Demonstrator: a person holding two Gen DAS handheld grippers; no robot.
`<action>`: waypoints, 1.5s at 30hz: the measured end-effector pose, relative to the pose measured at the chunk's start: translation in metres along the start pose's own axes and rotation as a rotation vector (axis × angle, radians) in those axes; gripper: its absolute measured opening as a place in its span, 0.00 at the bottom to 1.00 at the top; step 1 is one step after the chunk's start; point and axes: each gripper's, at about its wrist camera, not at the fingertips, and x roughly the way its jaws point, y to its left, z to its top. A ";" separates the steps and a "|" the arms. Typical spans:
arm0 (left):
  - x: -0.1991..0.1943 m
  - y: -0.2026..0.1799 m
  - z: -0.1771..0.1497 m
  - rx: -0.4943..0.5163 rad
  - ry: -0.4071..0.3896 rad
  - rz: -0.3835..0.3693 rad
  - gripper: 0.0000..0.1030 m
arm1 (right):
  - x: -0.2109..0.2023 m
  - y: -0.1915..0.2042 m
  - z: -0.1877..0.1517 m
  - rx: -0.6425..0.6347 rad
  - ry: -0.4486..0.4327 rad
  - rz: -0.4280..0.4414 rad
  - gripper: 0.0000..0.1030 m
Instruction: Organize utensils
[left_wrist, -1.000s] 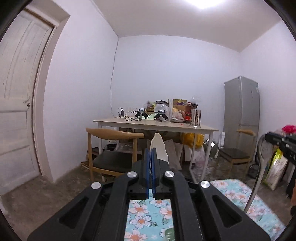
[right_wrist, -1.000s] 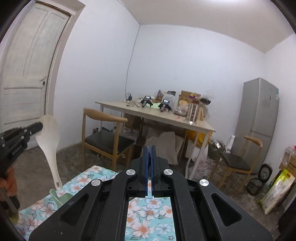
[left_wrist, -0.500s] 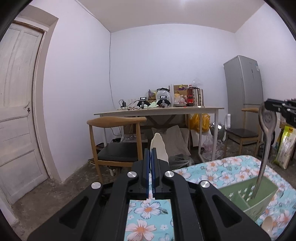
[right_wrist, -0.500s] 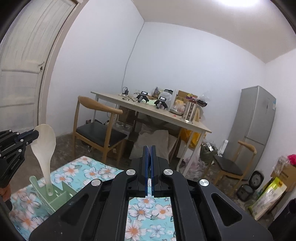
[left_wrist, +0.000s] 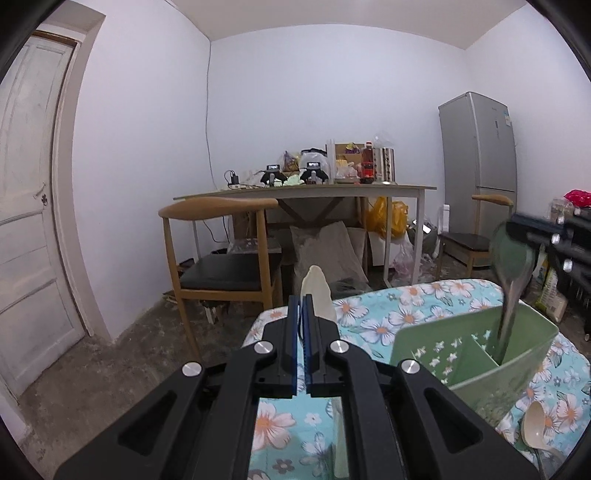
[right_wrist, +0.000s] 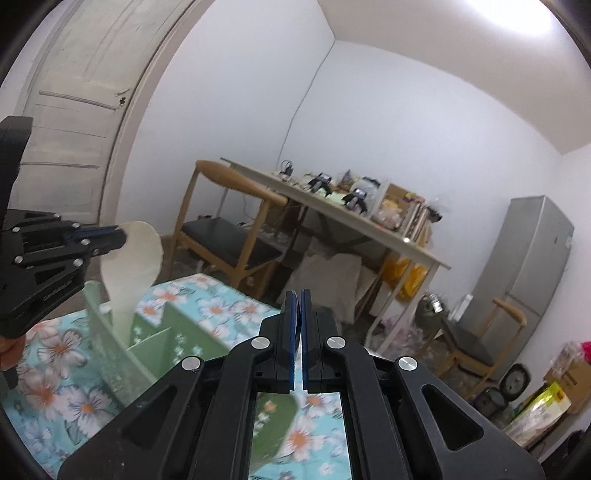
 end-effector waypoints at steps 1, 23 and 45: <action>-0.001 0.001 -0.002 -0.003 0.002 -0.003 0.02 | -0.001 0.000 -0.002 0.011 0.012 0.014 0.01; -0.044 0.026 -0.008 -0.158 0.086 -0.086 0.65 | -0.087 -0.080 -0.032 0.651 0.099 0.270 0.50; -0.141 -0.036 -0.084 -0.125 0.535 -0.281 0.90 | -0.184 -0.018 -0.104 0.512 0.629 -0.208 0.92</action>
